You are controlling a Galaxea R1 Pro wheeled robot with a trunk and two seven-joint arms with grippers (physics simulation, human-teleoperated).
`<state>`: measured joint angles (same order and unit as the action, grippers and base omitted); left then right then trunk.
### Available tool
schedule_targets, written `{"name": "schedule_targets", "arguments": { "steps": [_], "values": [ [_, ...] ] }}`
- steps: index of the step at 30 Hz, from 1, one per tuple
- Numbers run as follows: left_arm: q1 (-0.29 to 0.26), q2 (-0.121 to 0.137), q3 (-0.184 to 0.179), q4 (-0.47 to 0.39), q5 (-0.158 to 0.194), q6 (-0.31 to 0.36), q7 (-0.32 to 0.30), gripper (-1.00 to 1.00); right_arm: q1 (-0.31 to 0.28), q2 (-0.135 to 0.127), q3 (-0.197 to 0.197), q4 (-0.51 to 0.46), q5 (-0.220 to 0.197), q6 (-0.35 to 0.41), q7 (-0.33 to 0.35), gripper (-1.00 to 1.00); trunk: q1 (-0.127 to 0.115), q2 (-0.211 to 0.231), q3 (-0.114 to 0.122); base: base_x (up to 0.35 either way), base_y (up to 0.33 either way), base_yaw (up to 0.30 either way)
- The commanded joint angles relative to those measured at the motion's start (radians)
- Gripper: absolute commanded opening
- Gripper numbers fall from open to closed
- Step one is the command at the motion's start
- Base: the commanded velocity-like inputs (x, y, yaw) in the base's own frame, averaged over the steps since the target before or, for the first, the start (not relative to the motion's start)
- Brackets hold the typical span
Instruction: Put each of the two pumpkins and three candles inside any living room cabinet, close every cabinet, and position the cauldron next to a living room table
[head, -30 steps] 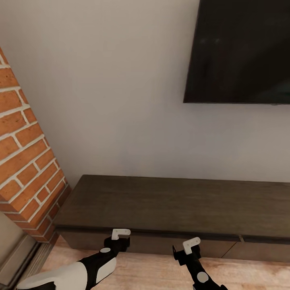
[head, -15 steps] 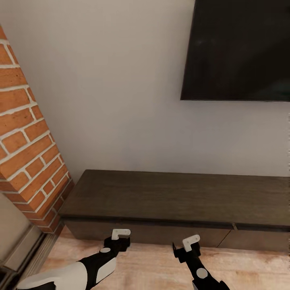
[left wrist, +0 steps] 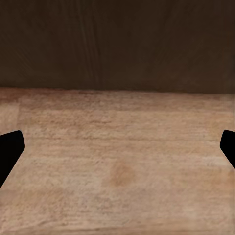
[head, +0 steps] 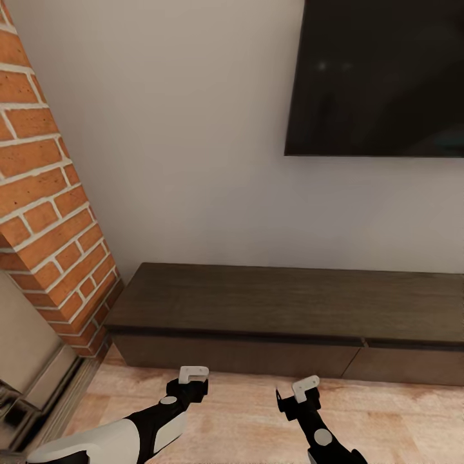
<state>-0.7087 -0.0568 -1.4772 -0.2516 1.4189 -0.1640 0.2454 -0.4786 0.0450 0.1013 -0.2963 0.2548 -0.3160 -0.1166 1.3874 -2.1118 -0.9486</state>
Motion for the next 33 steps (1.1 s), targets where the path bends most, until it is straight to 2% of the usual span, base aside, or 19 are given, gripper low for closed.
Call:
{"name": "schedule_targets", "arguments": {
  "steps": [1,28,33],
  "values": [
    [0.0,0.0,0.0,0.0,0.0,0.0,0.0,1.0,0.0,0.0,0.001,0.0,0.0,0.0,0.0,1.0,0.0,0.0,0.0,-0.009,0.0,0.043],
    [0.0,0.0,0.0,0.0,0.002,0.0,0.0,1.0,0.002,-0.001,0.005,-0.001,0.011,-0.002,-0.002,1.0,0.0,0.0,0.0,0.0,0.0,0.273],
    [0.0,0.0,0.0,0.0,0.002,0.0,0.0,1.0,0.002,-0.001,0.007,-0.001,0.011,-0.002,-0.002,1.0,0.0,0.0,0.0,0.0,0.0,0.089]
  ]
}}
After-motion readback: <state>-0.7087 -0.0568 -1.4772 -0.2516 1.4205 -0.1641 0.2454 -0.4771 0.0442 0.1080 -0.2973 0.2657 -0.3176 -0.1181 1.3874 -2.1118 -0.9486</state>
